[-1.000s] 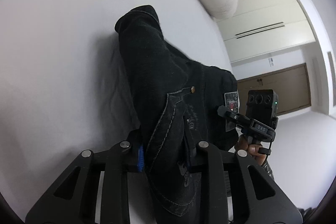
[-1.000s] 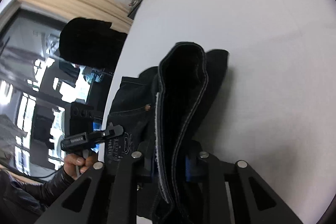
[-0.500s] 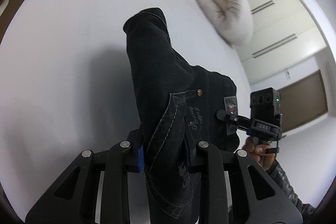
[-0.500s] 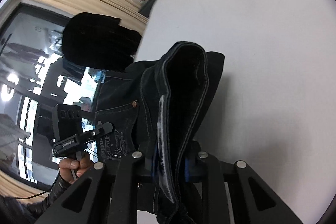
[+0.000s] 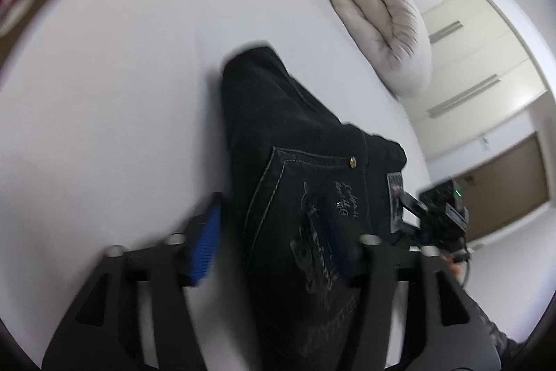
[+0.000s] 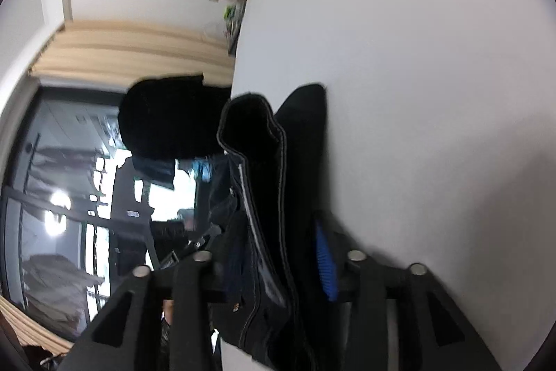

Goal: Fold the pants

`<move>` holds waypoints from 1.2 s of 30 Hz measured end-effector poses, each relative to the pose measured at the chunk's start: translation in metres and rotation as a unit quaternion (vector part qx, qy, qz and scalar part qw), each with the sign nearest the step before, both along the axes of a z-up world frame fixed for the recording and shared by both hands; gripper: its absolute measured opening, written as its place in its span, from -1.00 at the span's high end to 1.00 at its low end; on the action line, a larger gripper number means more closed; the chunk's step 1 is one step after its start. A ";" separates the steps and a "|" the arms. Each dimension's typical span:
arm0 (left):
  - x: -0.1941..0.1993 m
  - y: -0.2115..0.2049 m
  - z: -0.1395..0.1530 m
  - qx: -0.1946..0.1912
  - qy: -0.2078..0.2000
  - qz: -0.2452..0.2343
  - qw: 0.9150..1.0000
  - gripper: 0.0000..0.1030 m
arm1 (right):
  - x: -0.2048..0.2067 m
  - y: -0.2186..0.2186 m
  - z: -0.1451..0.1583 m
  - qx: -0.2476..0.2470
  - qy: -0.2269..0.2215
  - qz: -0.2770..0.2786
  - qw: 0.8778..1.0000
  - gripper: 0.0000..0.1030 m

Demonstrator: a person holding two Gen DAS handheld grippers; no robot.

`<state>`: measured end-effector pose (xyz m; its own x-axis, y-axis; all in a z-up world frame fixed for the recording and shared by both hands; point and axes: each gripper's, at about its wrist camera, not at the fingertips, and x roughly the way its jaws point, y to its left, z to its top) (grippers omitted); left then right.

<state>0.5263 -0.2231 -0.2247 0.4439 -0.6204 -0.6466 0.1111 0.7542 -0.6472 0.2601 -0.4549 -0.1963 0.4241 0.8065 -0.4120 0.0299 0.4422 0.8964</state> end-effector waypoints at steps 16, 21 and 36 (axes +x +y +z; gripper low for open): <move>-0.269 -0.083 0.244 0.310 -0.405 0.146 0.848 -1.00 | -0.217 0.066 0.223 -0.353 -0.299 -0.162 0.872 -1.00; -0.310 -0.099 0.257 0.309 -0.355 0.144 0.871 -1.00 | -0.268 0.083 0.272 -0.369 -0.352 -0.197 0.837 -1.00; -0.326 -0.125 0.219 0.347 -0.217 0.150 0.900 -1.00 | -0.326 0.114 0.275 -0.485 -0.267 -0.185 0.812 -1.00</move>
